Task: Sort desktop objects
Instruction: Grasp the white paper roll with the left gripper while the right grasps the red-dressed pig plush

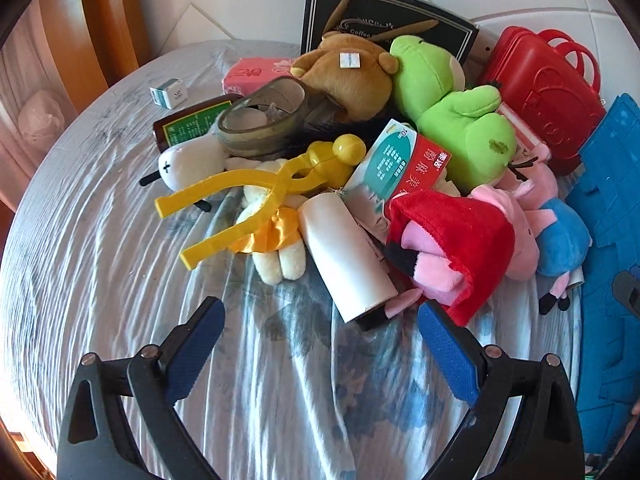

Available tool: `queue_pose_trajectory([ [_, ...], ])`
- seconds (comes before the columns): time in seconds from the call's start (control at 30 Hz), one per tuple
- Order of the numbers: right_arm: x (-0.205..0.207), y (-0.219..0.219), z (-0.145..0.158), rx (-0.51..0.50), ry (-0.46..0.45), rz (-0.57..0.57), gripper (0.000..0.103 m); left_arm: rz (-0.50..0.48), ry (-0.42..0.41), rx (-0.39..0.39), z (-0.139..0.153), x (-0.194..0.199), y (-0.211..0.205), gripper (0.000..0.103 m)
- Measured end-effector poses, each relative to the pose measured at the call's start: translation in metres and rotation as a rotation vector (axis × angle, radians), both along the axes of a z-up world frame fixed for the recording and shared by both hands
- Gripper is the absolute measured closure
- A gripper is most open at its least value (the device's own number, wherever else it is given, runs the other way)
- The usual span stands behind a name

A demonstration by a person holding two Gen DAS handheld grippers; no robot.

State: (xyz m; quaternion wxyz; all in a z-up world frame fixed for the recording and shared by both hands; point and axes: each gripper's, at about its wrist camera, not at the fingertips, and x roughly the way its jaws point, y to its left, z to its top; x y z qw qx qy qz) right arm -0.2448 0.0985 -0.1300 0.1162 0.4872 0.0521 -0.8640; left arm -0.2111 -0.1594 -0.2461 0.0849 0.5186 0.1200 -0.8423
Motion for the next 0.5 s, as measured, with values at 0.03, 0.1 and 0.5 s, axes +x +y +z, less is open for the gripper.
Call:
queue_pose_trajectory([
  [0.03,-0.008,0.0,-0.008,-0.006,-0.019,-0.005,0.0,0.001,-0.014,0.0,-0.007,-0.008,0.0,0.004],
  [0.1,-0.022,0.0,-0.023,-0.022,-0.062,-0.014,0.0,-0.002,-0.033,0.004,-0.019,-0.023,0.001,0.004],
  [0.5,-0.07,-0.028,-0.089,-0.227,-0.302,-0.121,0.0,-0.03,-0.136,-0.067,-0.079,-0.065,0.005,0.001],
])
